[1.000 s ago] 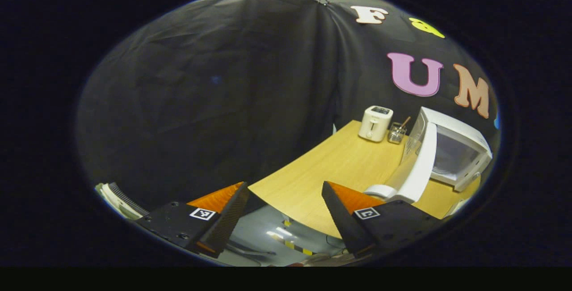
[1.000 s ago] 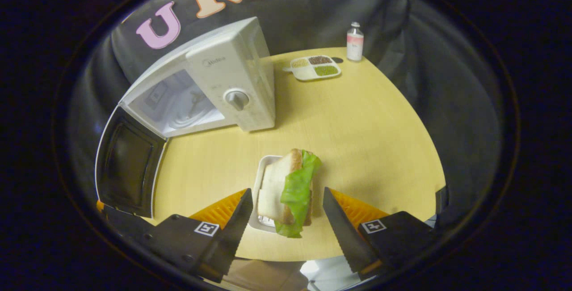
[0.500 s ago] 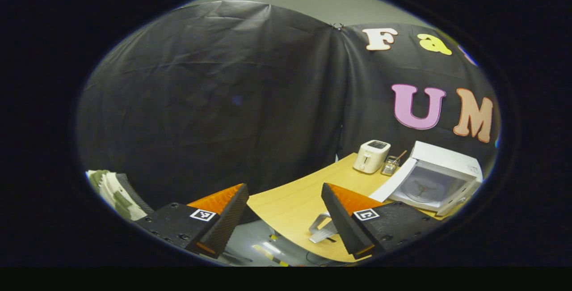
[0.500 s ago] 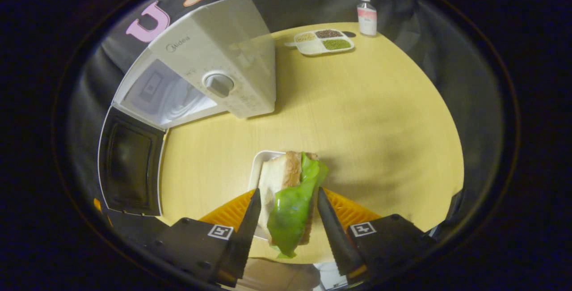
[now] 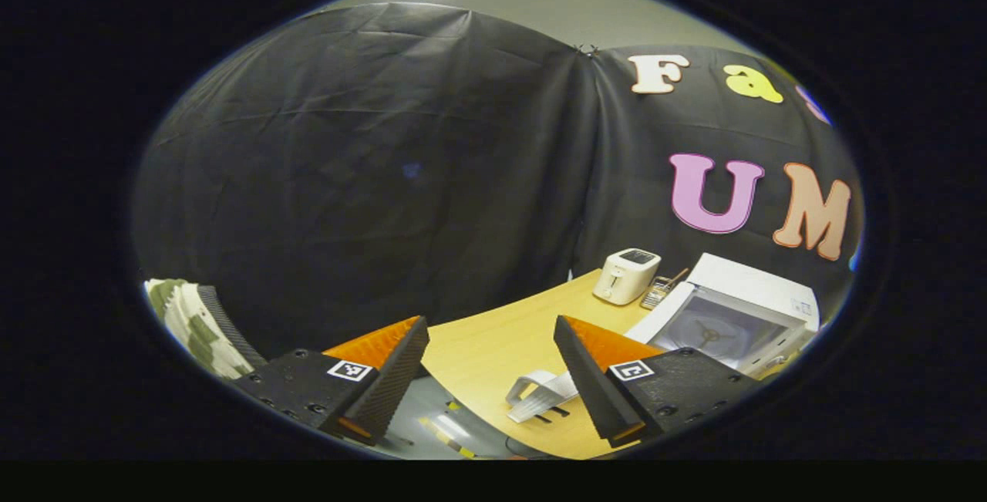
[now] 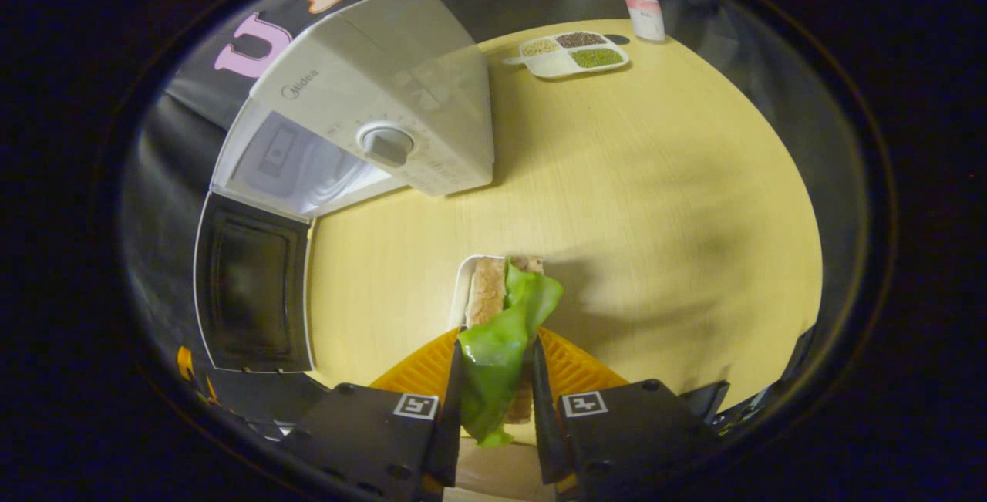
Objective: Open the microwave oven with the left hand, put the food in, and close the microwave oven.
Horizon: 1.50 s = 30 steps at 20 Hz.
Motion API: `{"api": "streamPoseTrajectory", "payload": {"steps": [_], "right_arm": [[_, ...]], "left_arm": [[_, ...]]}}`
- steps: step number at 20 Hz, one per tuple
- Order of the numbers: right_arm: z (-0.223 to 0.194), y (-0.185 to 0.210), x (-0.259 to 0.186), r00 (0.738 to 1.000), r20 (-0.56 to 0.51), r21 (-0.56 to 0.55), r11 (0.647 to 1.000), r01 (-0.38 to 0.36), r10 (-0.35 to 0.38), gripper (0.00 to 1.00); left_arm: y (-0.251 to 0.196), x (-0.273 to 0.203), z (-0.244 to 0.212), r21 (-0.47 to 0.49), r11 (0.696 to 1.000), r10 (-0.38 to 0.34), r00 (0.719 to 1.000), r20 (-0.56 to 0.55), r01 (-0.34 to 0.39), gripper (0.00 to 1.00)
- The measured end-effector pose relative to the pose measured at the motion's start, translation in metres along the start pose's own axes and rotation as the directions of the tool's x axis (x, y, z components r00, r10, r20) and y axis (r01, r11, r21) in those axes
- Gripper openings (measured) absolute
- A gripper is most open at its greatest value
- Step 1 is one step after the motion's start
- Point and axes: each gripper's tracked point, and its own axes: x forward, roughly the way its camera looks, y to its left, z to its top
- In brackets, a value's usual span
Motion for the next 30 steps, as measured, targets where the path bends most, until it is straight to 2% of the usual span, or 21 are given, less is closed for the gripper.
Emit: {"api": "streamPoseTrajectory", "payload": {"steps": [6,8,9,14,15,16,17,19,20,21,22,23,25,26,27,28,30], "right_arm": [[0.012,0.016,-0.032,0.994,0.059,0.107,0.989,-0.103,0.098,0.43],[0.013,0.024,-0.039,0.990,0.089,0.131,0.984,-0.121,0.109,0.43],[0.014,0.028,-0.041,0.989,0.106,0.140,0.983,-0.120,0.106,0.43],[0.007,0.085,-0.050,0.969,0.208,0.202,0.964,-0.174,0.131,0.43],[0.006,0.102,-0.051,0.962,0.226,0.214,0.956,-0.200,0.151,0.43],[0.006,0.117,-0.051,0.956,0.241,0.224,0.948,-0.225,0.169,0.43],[0.006,0.131,-0.051,0.949,0.259,0.239,0.940,-0.242,0.178,0.43],[0.010,0.154,-0.050,0.935,0.305,0.273,0.925,-0.266,0.179,0.43],[0.014,0.165,-0.048,0.925,0.335,0.286,0.916,-0.280,0.178,0.43],[0.019,0.176,-0.046,0.912,0.368,0.298,0.907,-0.299,0.180,0.43],[0.023,0.189,-0.046,0.895,0.405,0.310,0.893,-0.327,0.188,0.37],[0.028,0.204,-0.046,0.875,0.442,0.325,0.873,-0.363,0.199,0.43],[0.033,0.231,-0.041,0.842,0.490,0.350,0.834,-0.427,0.226,0.43],[0.036,0.244,-0.038,0.828,0.508,0.355,0.818,-0.452,0.237,0.43],[0.040,0.255,-0.033,0.817,0.522,0.358,0.807,-0.470,0.244,0.36],[0.044,0.263,-0.027,0.809,0.535,0.358,0.802,-0.478,0.243,0.43],[0.054,0.277,-0.009,0.802,0.548,0.364,0.796,-0.484,0.237,0.43]], "left_arm": [[-0.026,0.012,0.005,0.014,0.997,-0.076,0.997,0.000,0.076,0.96],[-0.027,0.018,0.004,0.020,0.994,-0.104,0.995,-0.003,0.104,0.93],[-0.026,0.022,0.004,0.028,0.993,-0.116,0.993,-0.005,0.116,0.96],[-0.018,0.050,-0.003,0.069,0.976,-0.204,0.977,-0.058,0.207,0.93],[-0.018,0.057,-0.007,0.078,0.970,-0.223,0.972,-0.075,0.229,0.95],[-0.015,0.065,-0.009,0.094,0.966,-0.232,0.969,-0.086,0.240,0.92],[-0.014,0.072,-0.012,0.109,0.961,-0.246,0.965,-0.094,0.256,0.96],[-0.019,0.082,-0.013,0.121,0.948,-0.283,0.953,-0.107,0.295,0.93],[-0.022,0.086,-0.017,0.121,0.940,-0.304,0.945,-0.117,0.318,0.96],[-0.025,0.089,-0.023,0.122,0.932,-0.325,0.936,-0.134,0.341,0.95],[-0.027,0.093,-0.028,0.120,0.926,-0.340,0.929,-0.148,0.358,0.96],[-0.029,0.098,-0.033,0.114,0.919,-0.357,0.920,-0.163,0.377,0.96],[-0.029,0.105,-0.044,0.091,0.910,-0.382,0.903,-0.197,0.405,0.96],[-0.027,0.109,-0.049,0.087,0.907,-0.387,0.898,-0.212,0.411,0.95],[-0.024,0.114,-0.053,0.093,0.906,-0.385,0.896,-0.224,0.412,0.96],[-0.020,0.120,-0.054,0.104,0.905,-0.382,0.895,-0.230,0.413,0.95],[-0.013,0.130,-0.057,0.115,0.902,-0.381,0.892,-0.242,0.416,0.95]]}}
